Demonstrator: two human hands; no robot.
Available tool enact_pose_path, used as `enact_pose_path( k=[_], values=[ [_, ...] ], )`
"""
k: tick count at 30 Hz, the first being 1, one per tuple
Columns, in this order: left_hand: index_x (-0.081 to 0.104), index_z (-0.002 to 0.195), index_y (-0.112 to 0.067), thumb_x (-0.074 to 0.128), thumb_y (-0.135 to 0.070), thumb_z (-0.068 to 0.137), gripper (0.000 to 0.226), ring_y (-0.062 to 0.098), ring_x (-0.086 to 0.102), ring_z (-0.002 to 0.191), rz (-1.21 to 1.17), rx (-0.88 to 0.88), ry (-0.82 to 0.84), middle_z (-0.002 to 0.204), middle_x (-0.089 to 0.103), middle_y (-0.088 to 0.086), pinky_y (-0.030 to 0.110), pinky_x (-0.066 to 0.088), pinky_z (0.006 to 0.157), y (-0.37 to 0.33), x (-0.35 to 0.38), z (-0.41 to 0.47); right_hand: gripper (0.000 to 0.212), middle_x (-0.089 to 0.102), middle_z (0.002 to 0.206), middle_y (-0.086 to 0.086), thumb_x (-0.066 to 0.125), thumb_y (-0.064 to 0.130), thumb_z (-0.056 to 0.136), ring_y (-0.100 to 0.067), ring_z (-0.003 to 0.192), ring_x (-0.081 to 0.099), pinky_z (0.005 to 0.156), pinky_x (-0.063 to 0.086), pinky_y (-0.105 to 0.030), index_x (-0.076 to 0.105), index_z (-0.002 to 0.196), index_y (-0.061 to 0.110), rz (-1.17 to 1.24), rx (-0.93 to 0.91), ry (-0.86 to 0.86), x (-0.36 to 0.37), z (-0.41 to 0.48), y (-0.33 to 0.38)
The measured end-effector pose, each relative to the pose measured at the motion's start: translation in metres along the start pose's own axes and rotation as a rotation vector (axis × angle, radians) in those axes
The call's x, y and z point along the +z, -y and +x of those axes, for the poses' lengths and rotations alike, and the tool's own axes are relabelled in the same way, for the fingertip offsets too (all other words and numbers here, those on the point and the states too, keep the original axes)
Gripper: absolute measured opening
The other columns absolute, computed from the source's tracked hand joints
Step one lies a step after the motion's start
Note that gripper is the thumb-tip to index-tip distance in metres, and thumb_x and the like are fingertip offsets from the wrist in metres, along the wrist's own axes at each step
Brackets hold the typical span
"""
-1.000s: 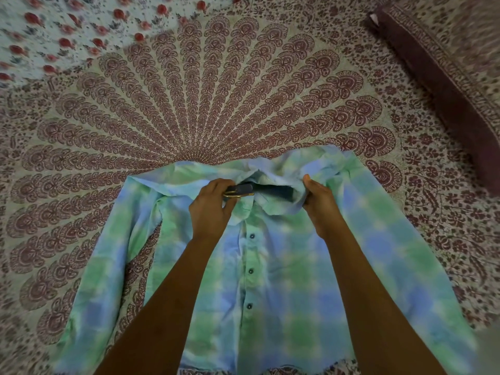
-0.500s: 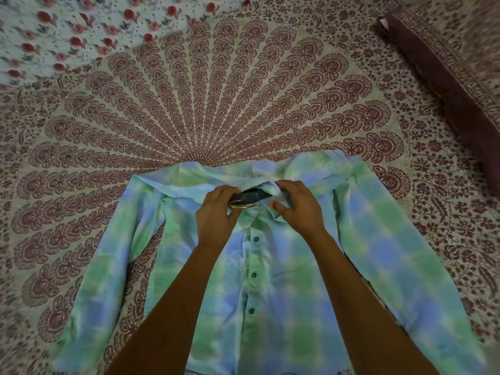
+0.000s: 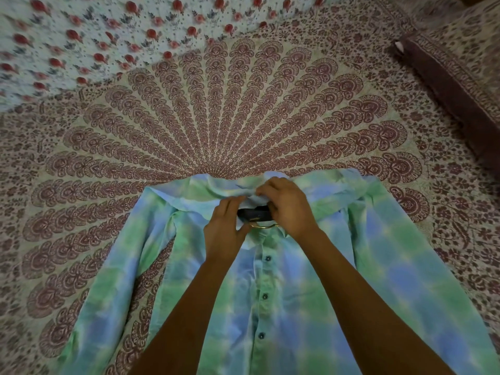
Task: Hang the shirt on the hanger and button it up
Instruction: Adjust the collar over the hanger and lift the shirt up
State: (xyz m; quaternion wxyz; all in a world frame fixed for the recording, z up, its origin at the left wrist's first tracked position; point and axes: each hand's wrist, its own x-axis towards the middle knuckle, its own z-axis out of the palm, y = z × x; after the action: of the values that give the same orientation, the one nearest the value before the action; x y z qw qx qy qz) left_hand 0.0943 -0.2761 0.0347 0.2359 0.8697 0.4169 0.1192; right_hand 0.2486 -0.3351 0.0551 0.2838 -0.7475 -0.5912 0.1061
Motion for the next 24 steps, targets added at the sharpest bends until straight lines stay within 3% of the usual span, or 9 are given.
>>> enact_pose_path(
  k=[2, 5, 7, 9, 13, 16, 18, 21, 24],
  values=[
    [0.061, 0.112, -0.021, 0.067, -0.021, 0.079, 0.034, 0.023, 0.062, 0.101, 0.031, 0.034, -0.031, 0.113, 0.063, 0.001, 0.034, 0.051, 0.057, 0.006, -0.001, 0.002, 0.041, 0.066, 0.082, -0.014, 0.036, 0.016, 0.067, -0.033, 0.068, 0.064, 0.054, 0.053, -0.033, 0.070, 0.088, 0.009, -0.077, 0.038, -0.026, 0.002, -0.009, -0.015],
    [0.066, 0.102, -0.018, 0.067, -0.010, 0.078, 0.026, 0.025, 0.065, 0.089, 0.061, 0.063, -0.003, 0.101, 0.067, 0.003, 0.036, 0.052, 0.052, 0.011, 0.001, 0.005, 0.036, 0.066, 0.080, -0.012, 0.047, 0.005, 0.063, -0.030, 0.065, 0.065, 0.044, 0.049, -0.027, 0.070, 0.090, 0.011, -0.214, 0.126, -0.061, 0.006, -0.028, -0.032],
    [0.067, 0.091, -0.016, 0.067, -0.002, 0.075, 0.022, 0.025, 0.067, 0.079, 0.085, 0.089, 0.009, 0.088, 0.069, 0.005, 0.034, 0.051, 0.050, 0.014, 0.004, 0.006, 0.036, 0.067, 0.080, -0.010, 0.052, 0.002, 0.061, -0.029, 0.064, 0.065, 0.045, 0.048, -0.024, 0.070, 0.090, 0.012, -0.244, 0.169, -0.066, 0.011, -0.034, -0.035],
    [0.067, 0.087, -0.013, 0.060, -0.003, 0.077, 0.015, 0.027, 0.066, 0.074, 0.059, 0.058, 0.005, 0.081, 0.068, 0.007, 0.034, 0.049, 0.053, 0.018, 0.005, 0.010, 0.039, 0.067, 0.087, -0.011, 0.056, 0.003, 0.063, -0.031, 0.070, 0.065, 0.056, 0.051, -0.030, 0.067, 0.100, 0.011, -0.203, 0.149, -0.031, 0.016, -0.038, -0.036],
    [0.058, 0.083, -0.011, 0.050, -0.017, 0.077, 0.012, 0.027, 0.061, 0.066, -0.091, -0.018, -0.067, 0.081, 0.062, 0.008, 0.035, 0.049, 0.057, 0.029, -0.002, 0.010, 0.078, 0.057, 0.123, -0.010, 0.070, 0.024, 0.061, -0.030, 0.107, 0.058, 0.090, 0.045, -0.041, 0.038, 0.133, 0.020, -0.206, 0.052, 0.199, 0.028, -0.056, -0.040],
    [0.047, 0.080, -0.020, 0.050, -0.016, 0.073, 0.009, 0.023, 0.055, 0.060, -0.047, -0.015, -0.093, 0.077, 0.055, 0.006, 0.032, 0.043, 0.051, 0.038, -0.006, -0.004, 0.091, 0.056, 0.126, -0.007, 0.077, 0.030, 0.056, -0.026, 0.110, 0.056, 0.097, 0.036, -0.039, 0.034, 0.136, 0.024, -0.347, 0.050, 0.249, 0.043, -0.069, -0.039],
    [0.046, 0.083, -0.027, 0.055, -0.013, 0.066, 0.024, 0.022, 0.058, 0.061, 0.105, 0.045, 0.035, 0.077, 0.055, 0.003, 0.028, 0.044, 0.043, 0.047, -0.001, -0.019, 0.077, 0.059, 0.123, -0.007, 0.077, 0.024, 0.058, -0.025, 0.112, 0.052, 0.098, 0.028, -0.037, 0.046, 0.128, 0.024, -0.405, 0.062, 0.220, 0.056, -0.080, -0.041],
    [0.063, 0.086, -0.030, 0.072, -0.005, 0.051, 0.044, 0.020, 0.063, 0.065, 0.333, 0.088, 0.279, 0.074, 0.057, 0.000, 0.023, 0.046, 0.038, 0.064, 0.011, -0.038, 0.049, 0.062, 0.121, -0.009, 0.067, 0.013, 0.067, -0.026, 0.118, 0.043, 0.100, 0.027, -0.040, 0.059, 0.114, 0.022, -0.489, 0.116, 0.150, 0.074, -0.106, -0.053],
    [0.065, 0.109, -0.021, 0.064, -0.001, 0.071, 0.044, 0.029, 0.064, 0.088, 0.342, -0.083, 0.397, 0.097, 0.060, 0.010, 0.034, 0.053, 0.062, 0.071, 0.014, -0.044, 0.051, 0.058, 0.128, -0.013, 0.050, 0.016, 0.075, -0.031, 0.122, 0.050, 0.099, 0.027, -0.043, 0.055, 0.125, 0.017, -0.587, 0.251, 0.150, 0.077, -0.132, -0.058]
  ],
)
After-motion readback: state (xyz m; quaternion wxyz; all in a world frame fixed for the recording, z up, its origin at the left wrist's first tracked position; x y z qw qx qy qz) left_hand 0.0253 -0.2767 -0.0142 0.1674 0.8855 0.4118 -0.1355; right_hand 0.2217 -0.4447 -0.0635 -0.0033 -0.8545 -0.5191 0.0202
